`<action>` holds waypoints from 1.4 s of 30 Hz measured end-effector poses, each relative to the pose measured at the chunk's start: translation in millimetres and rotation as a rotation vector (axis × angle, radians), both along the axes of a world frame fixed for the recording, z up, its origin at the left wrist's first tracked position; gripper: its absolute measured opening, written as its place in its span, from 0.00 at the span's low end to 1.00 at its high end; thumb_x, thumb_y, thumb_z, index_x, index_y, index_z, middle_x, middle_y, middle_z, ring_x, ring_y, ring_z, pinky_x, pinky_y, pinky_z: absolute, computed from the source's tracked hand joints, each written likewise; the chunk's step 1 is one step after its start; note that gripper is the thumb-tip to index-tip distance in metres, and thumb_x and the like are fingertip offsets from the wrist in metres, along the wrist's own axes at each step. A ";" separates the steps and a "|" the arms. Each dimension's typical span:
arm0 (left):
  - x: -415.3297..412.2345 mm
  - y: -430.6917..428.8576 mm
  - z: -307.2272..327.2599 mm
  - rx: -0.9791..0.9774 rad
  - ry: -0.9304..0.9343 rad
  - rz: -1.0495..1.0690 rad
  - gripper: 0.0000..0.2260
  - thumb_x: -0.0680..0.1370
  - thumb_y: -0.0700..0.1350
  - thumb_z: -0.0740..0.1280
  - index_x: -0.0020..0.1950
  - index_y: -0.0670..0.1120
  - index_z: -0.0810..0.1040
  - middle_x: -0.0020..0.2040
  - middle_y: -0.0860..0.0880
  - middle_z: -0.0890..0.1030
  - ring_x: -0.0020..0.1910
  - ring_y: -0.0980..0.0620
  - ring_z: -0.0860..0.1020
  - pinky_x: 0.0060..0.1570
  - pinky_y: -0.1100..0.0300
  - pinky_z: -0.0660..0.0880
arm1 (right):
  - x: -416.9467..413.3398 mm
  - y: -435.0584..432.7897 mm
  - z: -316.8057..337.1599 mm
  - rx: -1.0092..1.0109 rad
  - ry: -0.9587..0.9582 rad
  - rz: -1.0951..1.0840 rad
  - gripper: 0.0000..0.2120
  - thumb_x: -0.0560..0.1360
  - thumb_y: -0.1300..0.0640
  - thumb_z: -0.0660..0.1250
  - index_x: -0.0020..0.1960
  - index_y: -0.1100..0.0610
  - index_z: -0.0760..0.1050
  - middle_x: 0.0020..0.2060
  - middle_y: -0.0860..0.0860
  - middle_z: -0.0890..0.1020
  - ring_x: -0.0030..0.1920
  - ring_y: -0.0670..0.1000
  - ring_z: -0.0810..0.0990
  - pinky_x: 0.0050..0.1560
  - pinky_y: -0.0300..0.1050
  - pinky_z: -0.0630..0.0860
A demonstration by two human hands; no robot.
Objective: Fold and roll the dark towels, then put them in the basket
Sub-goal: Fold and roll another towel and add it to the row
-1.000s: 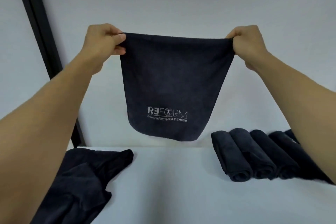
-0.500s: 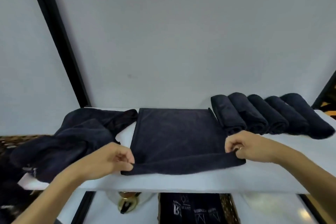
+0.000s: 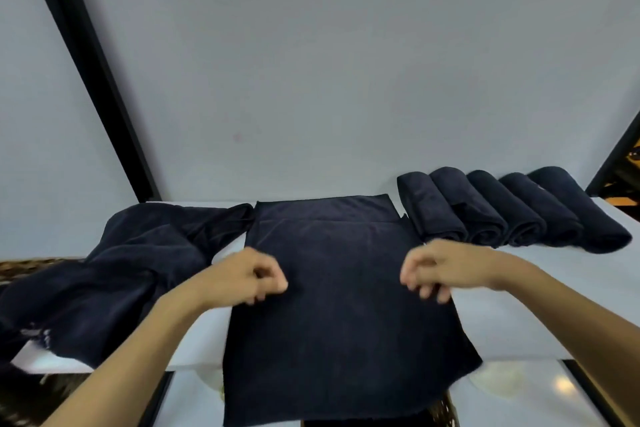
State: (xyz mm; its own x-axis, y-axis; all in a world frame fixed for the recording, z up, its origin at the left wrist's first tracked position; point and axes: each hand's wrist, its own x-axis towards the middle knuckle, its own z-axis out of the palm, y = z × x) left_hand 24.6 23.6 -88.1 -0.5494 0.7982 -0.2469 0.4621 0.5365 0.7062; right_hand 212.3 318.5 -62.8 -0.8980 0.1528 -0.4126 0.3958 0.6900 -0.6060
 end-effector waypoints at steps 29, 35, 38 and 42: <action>-149.2 66.0 1.6 0.140 0.494 0.562 0.07 0.74 0.46 0.73 0.42 0.47 0.76 0.42 0.50 0.79 0.43 0.51 0.75 0.42 0.59 0.68 | -220.4 83.4 -8.0 0.559 0.104 -0.241 0.11 0.73 0.65 0.59 0.50 0.61 0.78 0.48 0.55 0.81 0.47 0.56 0.80 0.48 0.50 0.79; -161.1 73.9 -29.7 -0.009 0.360 0.528 0.07 0.76 0.47 0.70 0.46 0.47 0.74 0.47 0.49 0.78 0.46 0.50 0.75 0.44 0.58 0.69 | -229.8 62.7 -28.1 0.796 0.198 -0.251 0.07 0.78 0.64 0.60 0.41 0.59 0.69 0.39 0.53 0.74 0.38 0.54 0.72 0.36 0.45 0.68; -159.9 75.9 -30.6 -0.001 0.320 0.509 0.10 0.74 0.48 0.72 0.50 0.47 0.76 0.46 0.52 0.77 0.49 0.49 0.76 0.48 0.55 0.73 | -223.2 62.7 -48.5 0.854 0.146 -0.195 0.04 0.79 0.62 0.59 0.45 0.58 0.71 0.41 0.53 0.75 0.38 0.53 0.72 0.32 0.43 0.65; -160.7 79.2 -25.9 -0.143 0.299 0.477 0.07 0.72 0.48 0.71 0.45 0.46 0.77 0.44 0.49 0.80 0.49 0.45 0.78 0.55 0.47 0.75 | -219.8 60.8 -63.7 0.698 0.023 -0.290 0.02 0.80 0.56 0.58 0.50 0.55 0.66 0.42 0.50 0.73 0.46 0.55 0.75 0.52 0.51 0.71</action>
State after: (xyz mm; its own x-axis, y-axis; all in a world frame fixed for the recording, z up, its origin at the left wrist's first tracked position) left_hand -136.1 102.8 -114.0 -0.9027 0.4152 -0.1125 0.3140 0.8147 0.4876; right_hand -7.6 379.4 -126.6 -0.7893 0.6031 -0.1147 0.6124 0.7868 -0.0769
